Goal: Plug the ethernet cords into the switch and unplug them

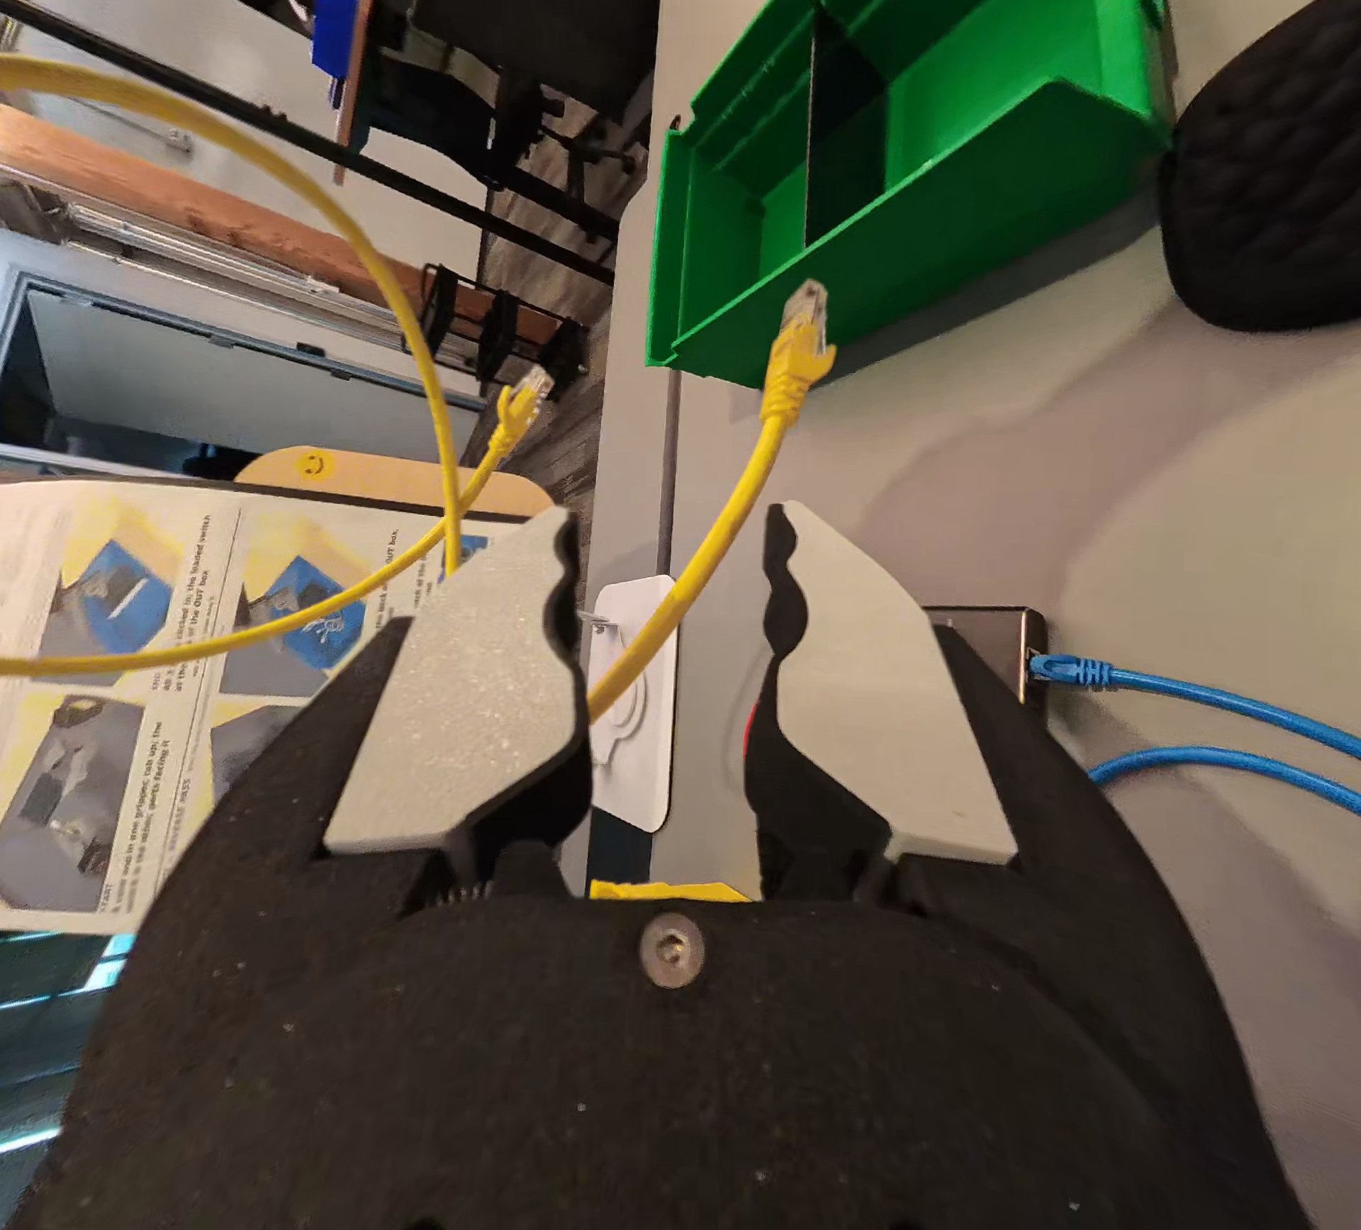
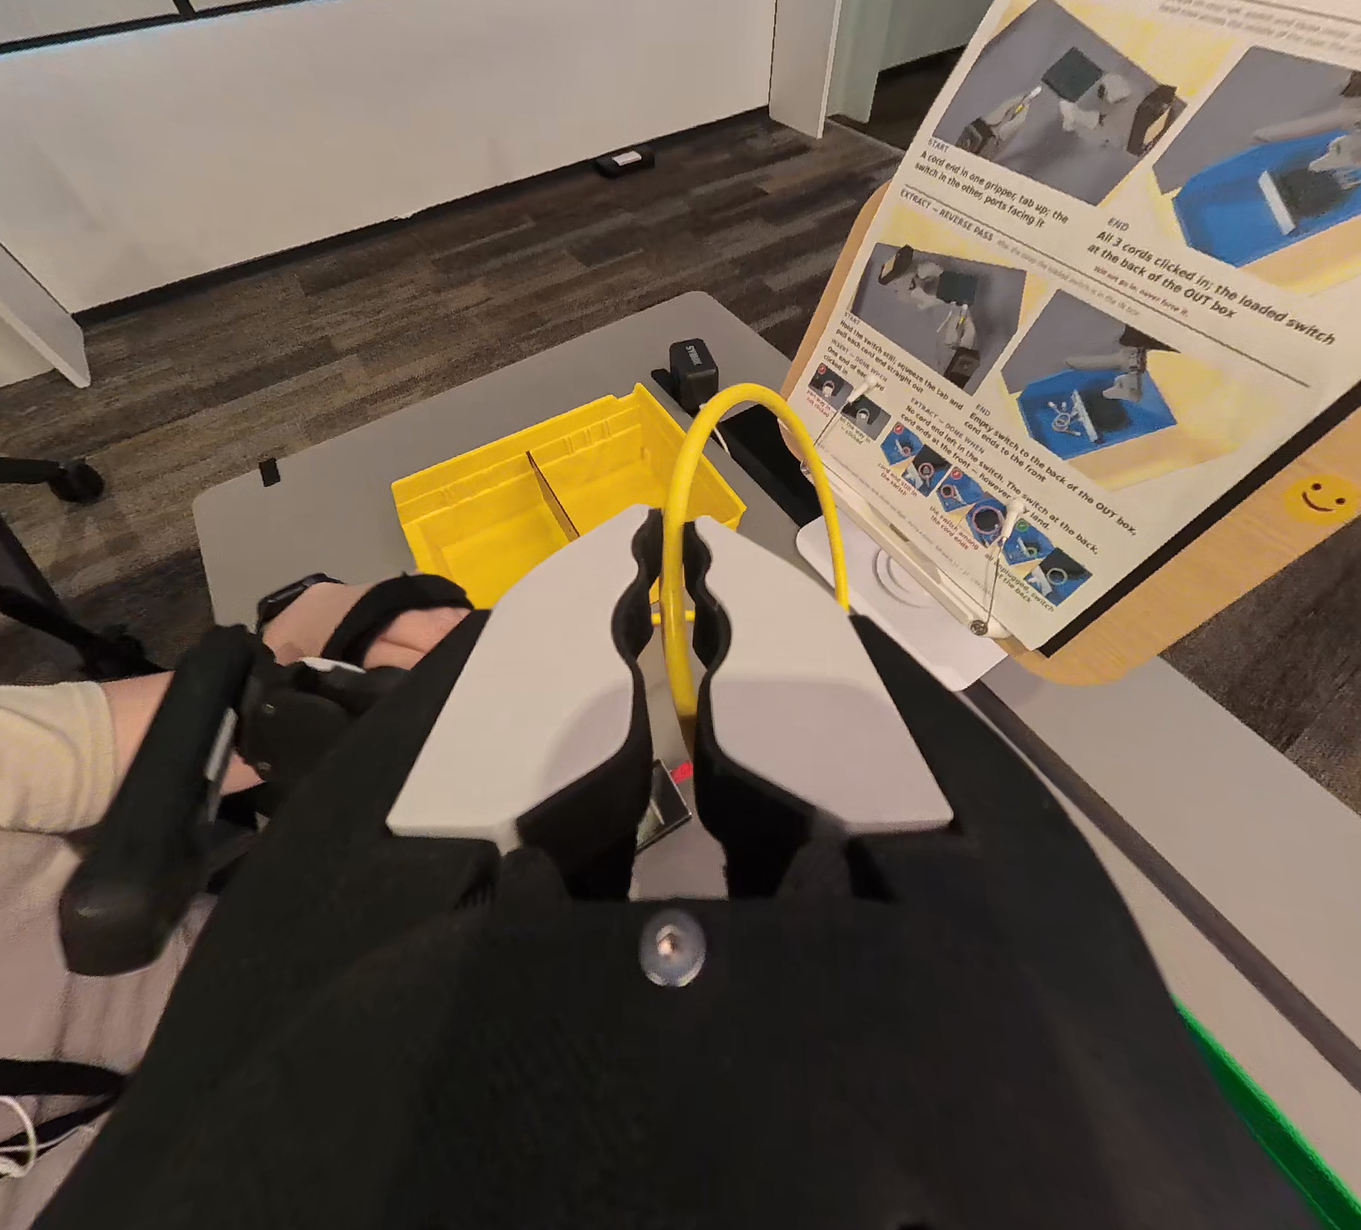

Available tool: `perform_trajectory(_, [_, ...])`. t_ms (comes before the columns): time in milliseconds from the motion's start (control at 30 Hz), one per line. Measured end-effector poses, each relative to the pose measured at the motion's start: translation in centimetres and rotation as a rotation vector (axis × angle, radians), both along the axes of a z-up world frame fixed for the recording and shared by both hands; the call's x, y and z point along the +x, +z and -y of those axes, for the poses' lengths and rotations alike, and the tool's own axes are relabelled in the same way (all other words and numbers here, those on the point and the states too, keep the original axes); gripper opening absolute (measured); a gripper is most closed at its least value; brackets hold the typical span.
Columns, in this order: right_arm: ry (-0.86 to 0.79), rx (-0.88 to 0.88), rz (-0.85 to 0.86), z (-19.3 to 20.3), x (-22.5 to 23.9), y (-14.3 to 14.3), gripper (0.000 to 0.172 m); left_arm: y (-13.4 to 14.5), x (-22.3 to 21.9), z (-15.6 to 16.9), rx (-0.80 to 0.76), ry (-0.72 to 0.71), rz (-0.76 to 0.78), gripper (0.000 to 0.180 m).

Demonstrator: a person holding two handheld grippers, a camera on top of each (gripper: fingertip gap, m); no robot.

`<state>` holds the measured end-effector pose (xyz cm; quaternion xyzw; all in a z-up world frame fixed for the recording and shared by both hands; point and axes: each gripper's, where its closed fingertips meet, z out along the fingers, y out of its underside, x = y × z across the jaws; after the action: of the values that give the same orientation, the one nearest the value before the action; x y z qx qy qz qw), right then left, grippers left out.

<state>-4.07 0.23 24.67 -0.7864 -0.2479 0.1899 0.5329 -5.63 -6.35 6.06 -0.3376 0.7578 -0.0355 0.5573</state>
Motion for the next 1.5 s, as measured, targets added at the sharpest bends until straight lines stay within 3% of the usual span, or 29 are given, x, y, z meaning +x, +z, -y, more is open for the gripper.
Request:
perform_trajectory(100, [0.012, -0.036, -0.014, -0.1, -0.5, 0.1, 0.006, -1.0, 0.5, -0.6, 0.033, 0.009, -0.025, 0.02])
perform_trajectory(467, [-0.036, -0.117, 0.083, -0.7, -0.4, 0.4, 0.006, -2.5, 0.3, -3.2, 0.081, 0.1, -0.093, 0.036])
perform_trajectory(633, [-0.043, -0.13, 0.112, -0.7, -0.7, 0.7, 0.006, -3.0, 0.6, -3.7, 0.132, 0.104, -0.109, 0.01])
perform_trajectory(800, [-0.071, -0.161, 0.107, -1.2, 0.5, -0.2, 0.006, -3.0, 1.0, -3.0, 0.093, 0.08, -0.098, 0.005])
perform_trajectory(933, [-0.053, -0.265, 0.036, -1.8, 2.1, -3.1, 0.006, -1.2, 0.7, -0.8, 0.016, -0.013, -0.034, 0.004])
perform_trajectory(1100, [0.088, -0.56, -0.072, -1.6, 2.8, -11.3, 0.006, 0.8, -0.7, 4.1, -0.375, -0.189, -0.025, 0.004])
perform_trajectory(1233, [0.182, -0.752, -0.168, -1.3, 2.7, -17.7, 0.007, 2.8, -1.1, 5.0, -0.749, -0.248, 0.03, 0.004])
perform_trajectory(1300, [0.182, -0.782, -0.197, -1.6, 3.0, -20.3, 0.007, 3.3, -1.2, 4.6, -0.926, -0.281, 0.046, 0.004])
perform_trajectory(1400, [0.108, -0.77, -0.198, -3.0, 4.0, -23.5, 0.028, 4.4, -1.4, 3.9, -1.177, -0.331, 0.083, 0.004])
perform_trajectory(1500, [0.024, -0.722, -0.207, -4.2, 5.5, -24.4, 0.039, 4.8, -1.3, 2.3, -1.316, -0.31, 0.135, 0.004])
